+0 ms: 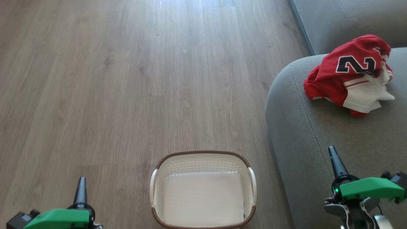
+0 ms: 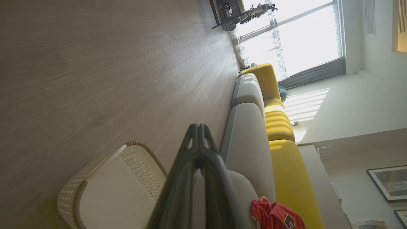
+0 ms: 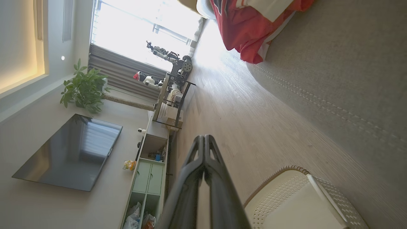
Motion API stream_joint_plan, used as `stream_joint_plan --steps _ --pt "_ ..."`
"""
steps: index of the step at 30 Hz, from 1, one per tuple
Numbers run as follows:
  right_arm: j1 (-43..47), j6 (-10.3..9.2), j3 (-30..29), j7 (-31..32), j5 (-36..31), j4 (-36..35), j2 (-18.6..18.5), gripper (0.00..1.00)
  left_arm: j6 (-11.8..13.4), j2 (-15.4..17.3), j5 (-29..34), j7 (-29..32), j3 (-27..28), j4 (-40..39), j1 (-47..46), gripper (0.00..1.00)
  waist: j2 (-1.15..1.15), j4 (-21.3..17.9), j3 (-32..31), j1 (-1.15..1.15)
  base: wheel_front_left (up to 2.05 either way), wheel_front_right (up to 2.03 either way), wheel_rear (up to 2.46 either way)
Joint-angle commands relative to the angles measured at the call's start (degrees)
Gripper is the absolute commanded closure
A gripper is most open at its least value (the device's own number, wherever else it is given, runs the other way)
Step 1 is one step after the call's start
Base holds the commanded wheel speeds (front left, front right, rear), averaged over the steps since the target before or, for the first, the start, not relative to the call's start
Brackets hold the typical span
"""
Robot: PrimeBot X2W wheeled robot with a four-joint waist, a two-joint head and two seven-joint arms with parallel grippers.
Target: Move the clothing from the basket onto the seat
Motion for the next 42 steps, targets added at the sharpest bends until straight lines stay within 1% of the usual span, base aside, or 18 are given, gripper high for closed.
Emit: stream_joint_plan --steps 1,34,42 --pt "-3.3 0.00 0.7 0.4 1.9 -2.4 -0.6 1.00 -0.6 0.2 -1.3 0.6 2.5 -2.2 -2.8 1.00 0.00 0.0 0.1 0.00 0.00 0.00 0.00" --pt "-5.4 -0.01 0.2 3.9 23.8 -3.5 -1.5 1.00 -5.3 -3.8 -16.1 5.8 9.8 -4.1 -5.4 1.00 0.00 -0.9 1.3 0.00 0.00 0.00 0.00" --pt "-5.4 -0.01 0.5 3.6 24.1 -3.6 -1.7 1.00 -5.3 -3.8 -16.1 5.8 9.8 -4.1 -5.4 1.00 0.00 -0.9 1.3 0.00 0.00 0.00 0.00"
